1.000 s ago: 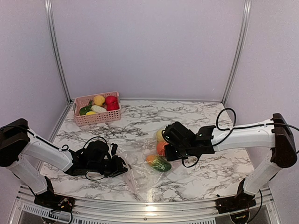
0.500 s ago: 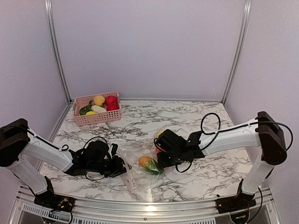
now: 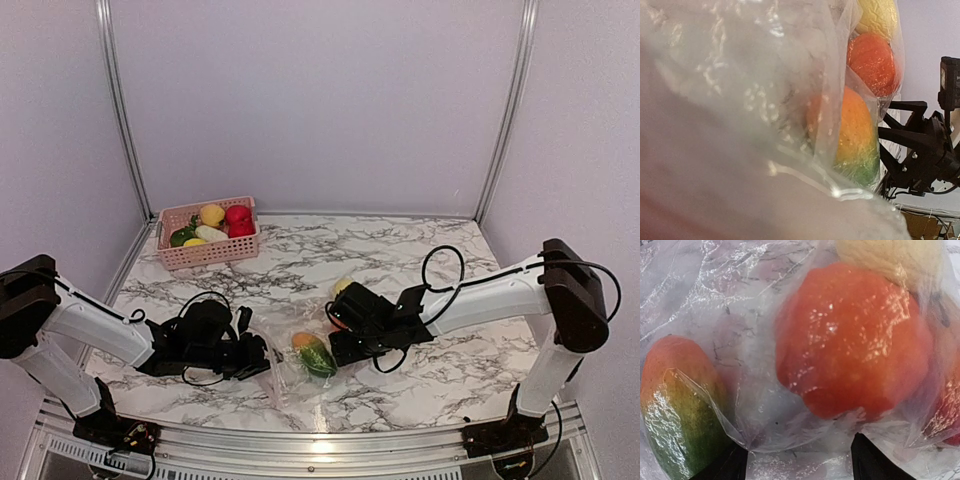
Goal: Open the zip-top bag and remove the fake food
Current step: Pick up the fake fruit from the zipper food storage bag.
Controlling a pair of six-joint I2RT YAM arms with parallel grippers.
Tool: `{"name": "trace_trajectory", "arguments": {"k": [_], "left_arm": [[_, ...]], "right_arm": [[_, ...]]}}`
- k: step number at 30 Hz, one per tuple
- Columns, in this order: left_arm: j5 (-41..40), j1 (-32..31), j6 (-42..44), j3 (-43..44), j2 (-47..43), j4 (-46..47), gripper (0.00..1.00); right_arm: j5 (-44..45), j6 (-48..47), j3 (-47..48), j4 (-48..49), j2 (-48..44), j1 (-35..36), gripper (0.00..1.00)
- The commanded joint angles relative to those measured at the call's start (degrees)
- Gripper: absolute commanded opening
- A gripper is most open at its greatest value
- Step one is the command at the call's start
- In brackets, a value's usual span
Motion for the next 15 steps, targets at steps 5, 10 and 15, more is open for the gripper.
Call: {"name": "trace_trajectory", "arguments": {"k": [5,10,15], "left_arm": [[-0.3,-0.3,1.0,0.0,-2.2,-1.6,0.42],[-0.4,-0.3,1.0,0.0,-2.2,-1.5,0.42],[-0.4,-0.3,1.0,0.0,-2.3,-1.6,0.42]], "right_arm": [[2.5,1.2,4.7,-3.9,-5.4,2.0,0.52],[1.6,0.7,7.0,-3.3,-3.4,3.0,0.40],[0.5,-0.2,9.0,-1.6,-0.2,3.1,0.33]]}}
